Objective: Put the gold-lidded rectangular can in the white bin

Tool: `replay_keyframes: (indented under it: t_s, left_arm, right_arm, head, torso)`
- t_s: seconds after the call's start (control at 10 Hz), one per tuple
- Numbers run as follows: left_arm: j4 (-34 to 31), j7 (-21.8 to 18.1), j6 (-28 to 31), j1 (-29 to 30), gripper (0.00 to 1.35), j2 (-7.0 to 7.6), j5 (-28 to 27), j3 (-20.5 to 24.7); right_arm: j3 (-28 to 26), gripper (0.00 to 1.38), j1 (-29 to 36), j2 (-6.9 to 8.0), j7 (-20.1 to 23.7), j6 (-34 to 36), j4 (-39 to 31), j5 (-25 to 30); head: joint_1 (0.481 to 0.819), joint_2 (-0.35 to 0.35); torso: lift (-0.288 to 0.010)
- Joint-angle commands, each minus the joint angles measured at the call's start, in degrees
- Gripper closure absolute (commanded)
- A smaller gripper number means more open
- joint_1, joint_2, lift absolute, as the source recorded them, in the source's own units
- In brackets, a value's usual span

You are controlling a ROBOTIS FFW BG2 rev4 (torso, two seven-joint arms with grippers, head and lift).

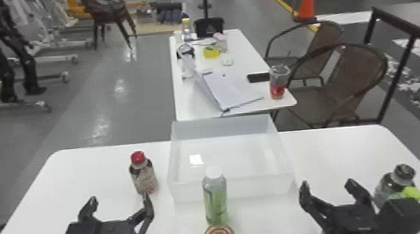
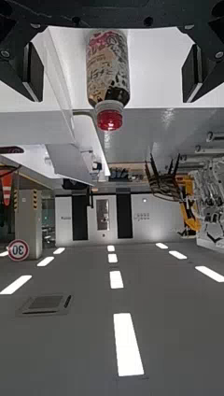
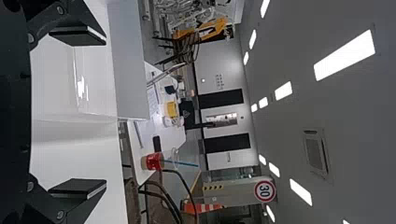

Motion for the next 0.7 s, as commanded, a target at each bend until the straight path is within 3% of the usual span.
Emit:
replay_keyframes:
  t_s: [0.0,0.6]
  left_arm:
    - [0.0,0.0,0.1,0.1,0.18,0.00,0.0,0.0]
    - [0.0,0.0,0.2,0.1,0.18,-0.09,0.1,0.2]
  right_arm:
    - [0.0,0.21,0.0,-0.06,0.0,0.0,-0.1,-0.1]
    - [0.0,0.21,0.3,-0.06,0.1,0.0,-0.4,-0.6]
  head:
    - [0.549,0.000]
    - [0.549,0.000]
  torso:
    - [-0.100]
    - [-0.100]
